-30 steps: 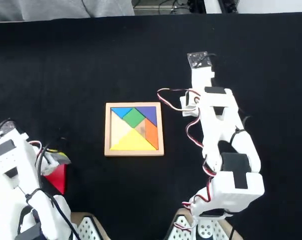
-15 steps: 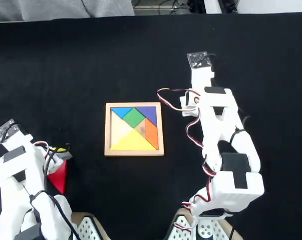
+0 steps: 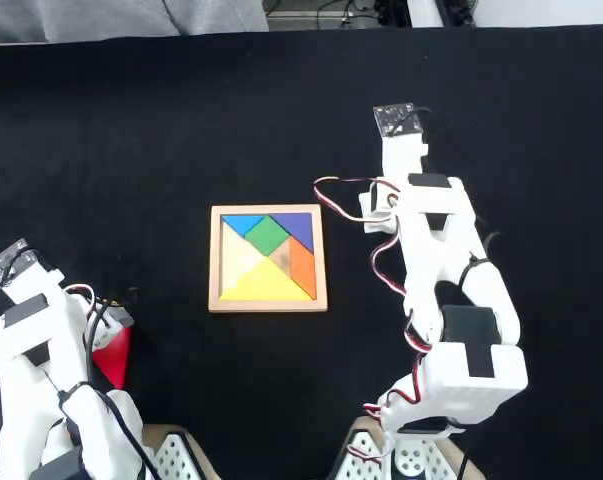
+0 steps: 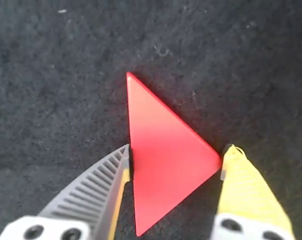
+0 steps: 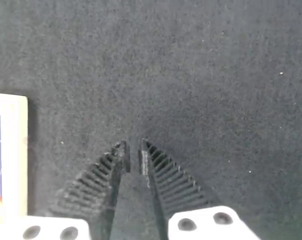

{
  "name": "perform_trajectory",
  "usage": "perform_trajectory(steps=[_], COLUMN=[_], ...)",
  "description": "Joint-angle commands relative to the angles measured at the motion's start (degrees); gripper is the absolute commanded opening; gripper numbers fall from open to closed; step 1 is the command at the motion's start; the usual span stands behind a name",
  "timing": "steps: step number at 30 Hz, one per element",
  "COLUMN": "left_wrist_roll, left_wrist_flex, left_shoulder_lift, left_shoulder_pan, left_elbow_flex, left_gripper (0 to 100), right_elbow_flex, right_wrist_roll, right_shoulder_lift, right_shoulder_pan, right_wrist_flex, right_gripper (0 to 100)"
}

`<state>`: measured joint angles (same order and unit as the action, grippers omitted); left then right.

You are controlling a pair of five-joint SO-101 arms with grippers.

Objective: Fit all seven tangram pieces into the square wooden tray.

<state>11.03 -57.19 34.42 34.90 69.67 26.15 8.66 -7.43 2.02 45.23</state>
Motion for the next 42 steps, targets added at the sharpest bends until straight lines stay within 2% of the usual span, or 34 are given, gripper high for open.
perform_trajectory(steps=[1,13,18,19,21,23,25,27,30,33,36,42], left_wrist_roll=[-0.53,0.00,-0.79,-2.90,-11.96,-18.99,-20.22,-19.08,-19.25,-18.90,-19.16,-19.25], left_wrist_flex=[0.44,0.09,1.41,0.79,-3.78,-12.22,-20.04,-22.51,-20.48,-10.11,-0.09,2.02], left_shoulder_lift=[0.53,0.18,0.00,0.09,0.79,0.79,0.26,0.18,0.18,0.53,0.35,0.18], left_shoulder_pan=[0.40,-12.18,-13.58,-13.41,-13.32,-13.05,-11.12,-9.19,-6.90,-6.20,-6.11,-3.56], left_elbow_flex=[-1.80,-14.99,-18.95,-19.38,-19.91,-22.29,-24.31,-23.87,-18.42,-9.80,-3.74,-1.80], left_gripper=[25,25,25,25,25,25,25,26,31,37,37,37], right_elbow_flex=[-0.04,-0.04,-0.04,-0.04,-0.04,-0.04,-0.04,-0.04,-0.04,-0.13,-0.13,-0.13], right_wrist_roll=[0.44,0.44,0.44,0.44,0.44,0.44,0.44,0.44,0.44,0.44,0.44,0.44], right_shoulder_lift=[0.92,0.92,0.92,0.92,0.92,0.92,0.92,0.92,0.92,0.92,0.92,0.84], right_shoulder_pan=[-0.70,-0.70,-0.44,-0.44,-0.44,-0.44,-0.53,-0.62,-0.70,-0.70,-0.70,-0.70], right_wrist_flex=[0.35,0.35,0.35,0.35,0.35,0.35,0.35,0.35,0.44,1.14,1.14,1.14], right_gripper=[4.7,4.7,4.7,4.7,4.7,4.7,4.7,4.7,4.7,4.7,4.7,4.7])
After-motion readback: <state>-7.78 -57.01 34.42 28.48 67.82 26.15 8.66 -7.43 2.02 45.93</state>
